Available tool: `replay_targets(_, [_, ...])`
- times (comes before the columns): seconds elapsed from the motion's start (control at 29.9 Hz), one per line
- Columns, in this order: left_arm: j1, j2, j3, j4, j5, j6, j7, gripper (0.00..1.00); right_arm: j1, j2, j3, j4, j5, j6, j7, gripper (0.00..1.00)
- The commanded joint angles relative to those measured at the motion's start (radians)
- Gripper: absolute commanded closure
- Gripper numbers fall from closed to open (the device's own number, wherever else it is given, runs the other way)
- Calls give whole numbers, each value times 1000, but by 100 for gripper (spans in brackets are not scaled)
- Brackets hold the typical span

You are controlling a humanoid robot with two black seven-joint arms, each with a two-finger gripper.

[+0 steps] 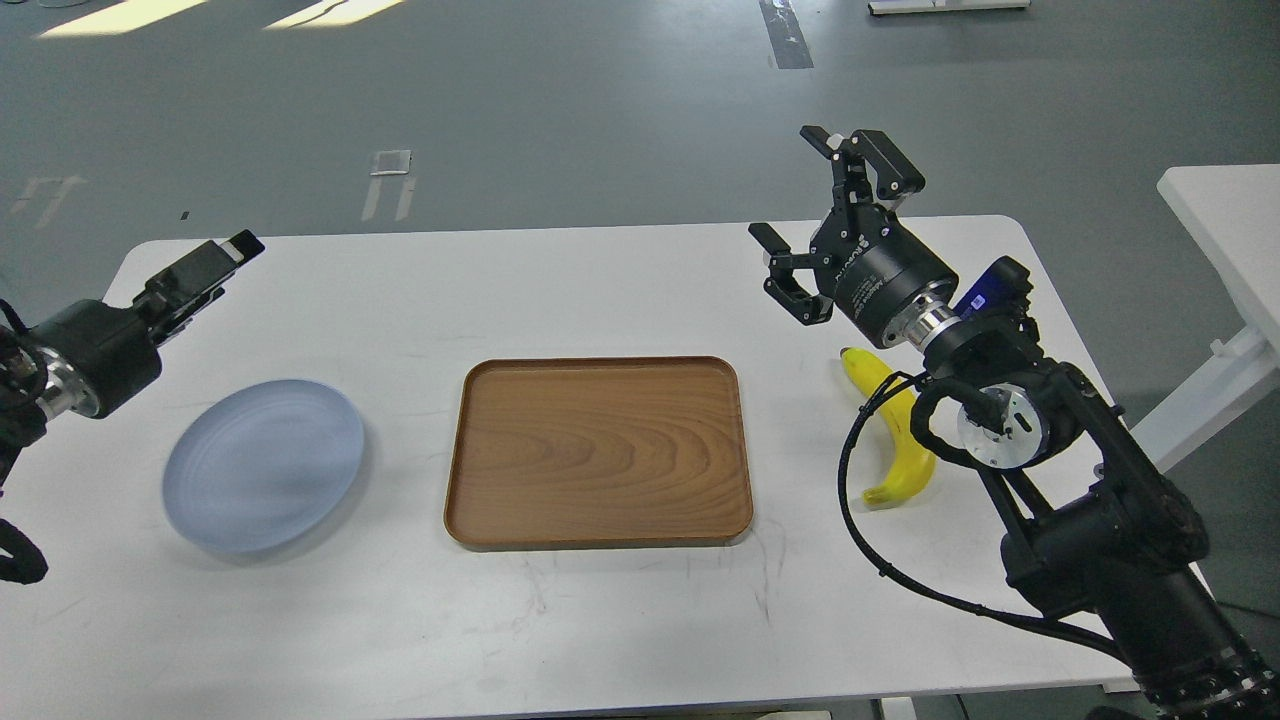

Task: Place banana on plate with both arms
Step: 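Lower the left gripper to the edge of the light blue plate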

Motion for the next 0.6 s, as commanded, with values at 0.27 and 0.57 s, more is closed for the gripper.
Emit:
replay_targets(0.27, [82, 8, 154, 57, 299, 291, 5, 2, -5, 8, 7, -2, 0, 0, 3, 0])
replay_targets(0.57, [69, -120, 229, 365, 295, 332, 3, 2, -8, 8, 14, -2, 0, 0, 5, 0])
